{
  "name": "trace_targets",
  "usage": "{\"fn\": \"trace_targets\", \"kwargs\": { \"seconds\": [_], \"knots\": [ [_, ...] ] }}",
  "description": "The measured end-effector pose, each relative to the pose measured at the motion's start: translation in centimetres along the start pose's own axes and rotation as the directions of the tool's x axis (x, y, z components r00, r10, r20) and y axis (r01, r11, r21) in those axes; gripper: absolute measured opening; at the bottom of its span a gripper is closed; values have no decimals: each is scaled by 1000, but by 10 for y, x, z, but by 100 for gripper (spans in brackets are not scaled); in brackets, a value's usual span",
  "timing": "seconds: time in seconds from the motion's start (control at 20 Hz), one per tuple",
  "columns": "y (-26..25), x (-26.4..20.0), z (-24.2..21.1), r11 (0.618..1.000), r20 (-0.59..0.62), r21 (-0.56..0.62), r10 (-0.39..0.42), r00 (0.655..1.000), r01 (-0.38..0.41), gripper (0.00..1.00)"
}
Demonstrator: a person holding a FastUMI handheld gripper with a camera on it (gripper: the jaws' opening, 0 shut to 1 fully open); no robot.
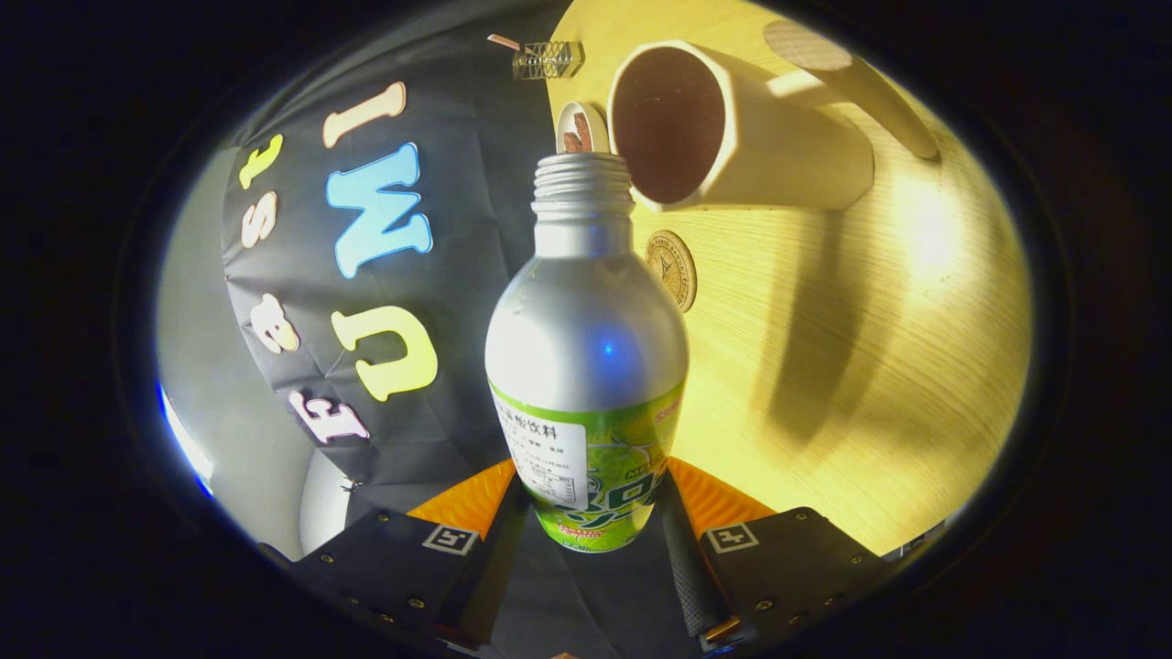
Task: Take the bottle from table, then pour the juice into the cup, finally place the bottle on the coaster
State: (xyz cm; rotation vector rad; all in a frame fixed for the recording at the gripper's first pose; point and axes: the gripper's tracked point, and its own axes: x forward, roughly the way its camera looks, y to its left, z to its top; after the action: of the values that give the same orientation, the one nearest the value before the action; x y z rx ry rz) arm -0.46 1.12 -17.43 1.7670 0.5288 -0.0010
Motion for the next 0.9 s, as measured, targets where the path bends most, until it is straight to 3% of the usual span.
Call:
{"fn": "trace_targets", "kwargs": {
  "seconds": [0.9],
  "knots": [
    [11,1,-3,994,-18,112,7,1000,-5,75]
  ]
}}
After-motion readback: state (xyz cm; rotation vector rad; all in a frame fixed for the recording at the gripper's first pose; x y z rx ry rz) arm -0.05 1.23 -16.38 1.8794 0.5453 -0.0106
